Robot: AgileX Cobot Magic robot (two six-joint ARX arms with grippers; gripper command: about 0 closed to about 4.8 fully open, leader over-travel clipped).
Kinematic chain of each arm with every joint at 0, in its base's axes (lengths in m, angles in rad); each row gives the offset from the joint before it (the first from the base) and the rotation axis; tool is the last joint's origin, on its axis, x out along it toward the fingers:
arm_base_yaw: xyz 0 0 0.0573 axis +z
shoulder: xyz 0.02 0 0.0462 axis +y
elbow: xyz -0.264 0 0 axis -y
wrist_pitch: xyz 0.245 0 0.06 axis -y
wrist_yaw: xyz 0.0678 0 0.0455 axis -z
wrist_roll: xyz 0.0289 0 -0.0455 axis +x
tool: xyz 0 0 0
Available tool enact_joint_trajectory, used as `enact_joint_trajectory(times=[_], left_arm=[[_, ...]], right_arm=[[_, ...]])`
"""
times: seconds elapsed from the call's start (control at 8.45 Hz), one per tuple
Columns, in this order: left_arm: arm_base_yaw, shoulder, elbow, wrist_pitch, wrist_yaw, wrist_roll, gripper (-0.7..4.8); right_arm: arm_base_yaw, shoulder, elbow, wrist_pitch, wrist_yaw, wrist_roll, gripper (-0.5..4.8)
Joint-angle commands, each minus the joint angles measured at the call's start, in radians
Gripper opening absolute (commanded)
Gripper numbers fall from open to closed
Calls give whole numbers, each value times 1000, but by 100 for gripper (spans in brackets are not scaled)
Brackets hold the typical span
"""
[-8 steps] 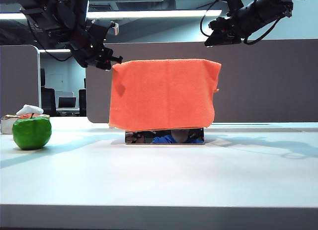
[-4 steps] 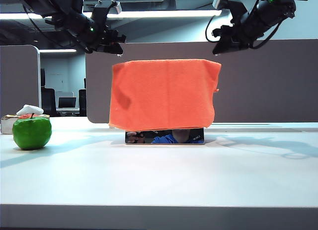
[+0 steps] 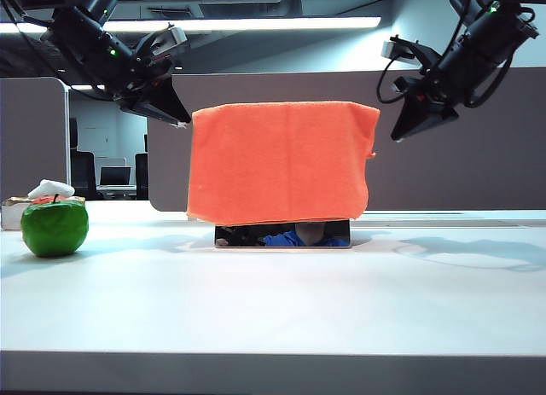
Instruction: Pick up the cloth from the table and use it to cover the mirror.
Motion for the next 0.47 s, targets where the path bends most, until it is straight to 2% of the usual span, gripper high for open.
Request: enact_joint_trajectory(times=[0.12,0.24,0.35,0.47], left_arm=[[-1,0,2,-7,66,18,138],[-1,0,2,-7,71,36,162],[-1,8,-3,-7,76,82,190],[-1,29,-3,-10,76,85,193]], right_arm=[[-4,-5,3,-46,-58,-83,12],[-4,-3,3,-45,-64,-88,57],[-3,5,3,-40,-84,-138,130],[-3,24,3,-21,-109,-168,165]])
